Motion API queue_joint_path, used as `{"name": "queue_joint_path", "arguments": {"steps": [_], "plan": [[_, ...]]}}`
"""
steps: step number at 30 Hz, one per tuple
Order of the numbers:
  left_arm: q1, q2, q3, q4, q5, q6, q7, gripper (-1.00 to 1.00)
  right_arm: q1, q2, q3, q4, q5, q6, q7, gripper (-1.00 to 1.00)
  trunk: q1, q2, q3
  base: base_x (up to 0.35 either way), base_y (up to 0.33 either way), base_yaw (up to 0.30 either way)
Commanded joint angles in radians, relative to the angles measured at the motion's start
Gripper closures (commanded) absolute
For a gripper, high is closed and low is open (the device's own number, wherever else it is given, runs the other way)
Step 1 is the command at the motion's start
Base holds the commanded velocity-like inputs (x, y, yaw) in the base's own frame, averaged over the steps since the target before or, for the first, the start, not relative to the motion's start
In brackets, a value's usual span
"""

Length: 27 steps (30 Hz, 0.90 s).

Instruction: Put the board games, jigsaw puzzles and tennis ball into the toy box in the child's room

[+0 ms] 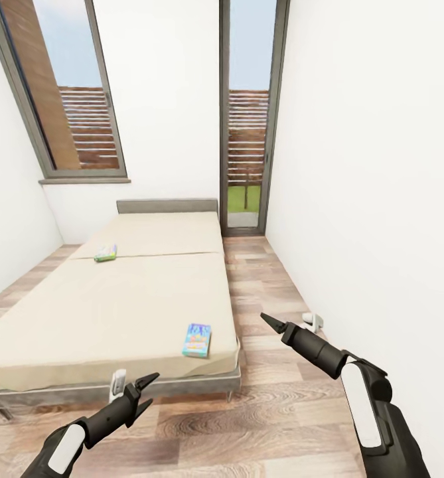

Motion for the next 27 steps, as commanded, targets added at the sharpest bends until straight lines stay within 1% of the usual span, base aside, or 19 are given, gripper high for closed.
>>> {"name": "queue_joint_path", "arguments": {"steps": [1, 11, 14, 16, 17, 19, 20, 21, 22, 24, 27], "plan": [[-0.001, 0.000, 0.002, 0.000, 0.002, 0.006, -0.002, -1.00, -0.001, 0.001, -0.003, 0.000, -0.002, 0.007, 0.003, -1.00, 0.004, -0.008, -0.004, 0.000, 0.000, 0.000], [-0.001, 0.000, 0.002, 0.001, 0.001, 0.005, -0.001, -1.00, -0.001, 0.001, -0.003, 0.000, -0.002, 0.006, 0.004, -1.00, 0.042, -0.078, -0.035, 0.000, 0.000, 0.000], [-0.001, 0.000, 0.002, 0.001, 0.001, 0.004, -0.001, -1.00, -0.001, 0.001, -0.003, 0.000, -0.015, 0.006, 0.004, -1.00, 0.054, -0.099, -0.045, 0.000, 0.000, 0.000], [-0.001, 0.000, 0.002, 0.000, 0.001, 0.004, -0.001, -1.00, -0.001, 0.000, -0.004, 0.000, -0.043, 0.006, 0.005, -1.00, 0.061, -0.113, -0.051, 0.000, 0.000, 0.000], [-0.001, 0.000, 0.002, 0.001, 0.001, 0.004, -0.001, -1.00, 0.001, -0.001, -0.004, 0.000, -0.069, 0.005, 0.005, -1.00, 0.065, -0.120, -0.054, 0.000, 0.000, 0.000], [-0.001, 0.000, 0.002, 0.001, 0.000, 0.004, -0.001, -1.00, 0.006, -0.002, -0.006, 0.000, -0.100, 0.004, 0.005, -1.00, 0.073, -0.134, -0.061, 0.000, 0.000, 0.000], [-0.001, 0.000, 0.002, 0.000, 0.000, 0.004, -0.001, -1.00, 0.016, -0.002, -0.011, 0.000, -0.131, 0.003, 0.006, -1.00, 0.077, -0.141, -0.064, 0.000, 0.000, 0.000], [-0.001, 0.000, 0.002, 0.000, 0.000, 0.004, -0.001, -1.00, 0.022, -0.003, -0.015, 0.000, -0.146, 0.003, 0.006, -1.00, 0.080, -0.148, -0.067, 0.000, 0.000, 0.000], [-0.001, 0.000, 0.002, 0.001, 0.000, 0.004, -0.001, -1.00, 0.034, -0.003, -0.025, -0.001, -0.174, 0.002, 0.006, -1.00, 0.084, -0.155, -0.070, 0.000, 0.000, 0.000], [-0.001, 0.000, 0.002, 0.001, 0.000, 0.004, -0.001, -1.00, 0.050, -0.002, -0.043, -0.005, -0.204, 0.000, 0.007, -1.00, 0.092, -0.169, -0.076, 0.000, 0.000, 0.000], [-0.001, 0.000, 0.002, 0.000, 0.000, 0.004, -0.001, -1.00, 0.065, -0.002, -0.065, -0.008, -0.224, 0.000, 0.007, -1.00, 0.103, -0.190, -0.086, 0.000, 0.000, 0.000]]}}
